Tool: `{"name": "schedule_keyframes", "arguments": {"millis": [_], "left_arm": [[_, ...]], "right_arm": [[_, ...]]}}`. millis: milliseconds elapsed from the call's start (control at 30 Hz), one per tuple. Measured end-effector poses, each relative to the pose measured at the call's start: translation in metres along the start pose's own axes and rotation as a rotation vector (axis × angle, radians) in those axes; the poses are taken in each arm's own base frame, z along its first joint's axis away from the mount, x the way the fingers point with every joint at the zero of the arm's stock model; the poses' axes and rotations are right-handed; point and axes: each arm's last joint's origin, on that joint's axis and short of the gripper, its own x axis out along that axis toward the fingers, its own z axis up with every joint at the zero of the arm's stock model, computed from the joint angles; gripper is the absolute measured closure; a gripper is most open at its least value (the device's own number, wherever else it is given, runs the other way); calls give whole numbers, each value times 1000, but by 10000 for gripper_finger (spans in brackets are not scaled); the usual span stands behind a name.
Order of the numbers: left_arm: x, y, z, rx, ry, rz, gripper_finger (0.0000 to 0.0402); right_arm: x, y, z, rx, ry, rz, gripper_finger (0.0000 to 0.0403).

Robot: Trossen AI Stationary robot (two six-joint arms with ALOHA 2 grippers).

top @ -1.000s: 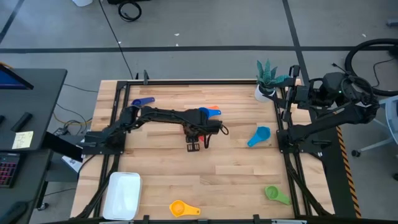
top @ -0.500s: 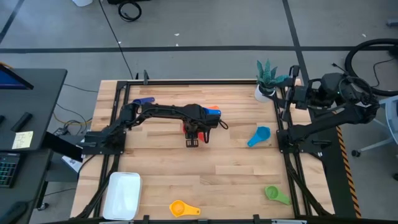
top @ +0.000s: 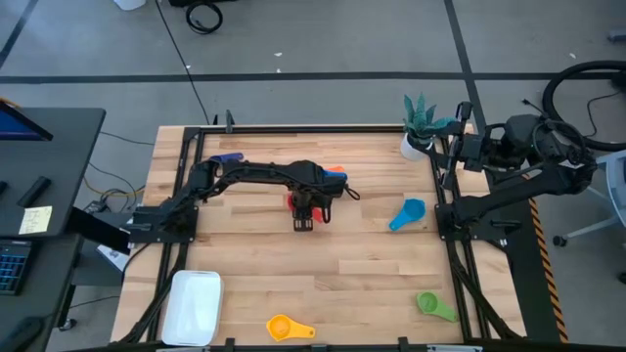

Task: Nest measuring cups in basket
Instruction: Stack the red measuring cup on top of the dark blue measuring cup

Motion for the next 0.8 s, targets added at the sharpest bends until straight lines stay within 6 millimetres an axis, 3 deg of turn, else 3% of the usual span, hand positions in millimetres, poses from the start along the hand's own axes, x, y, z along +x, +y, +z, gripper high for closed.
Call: {"name": "schedule_keyframes", "arguments": {"millis": [800], "left_arm": [[0, 6, 0, -9, -4, -63, 290]], "right_arm": [[0, 0, 0, -52, 0, -1, 247]]}}
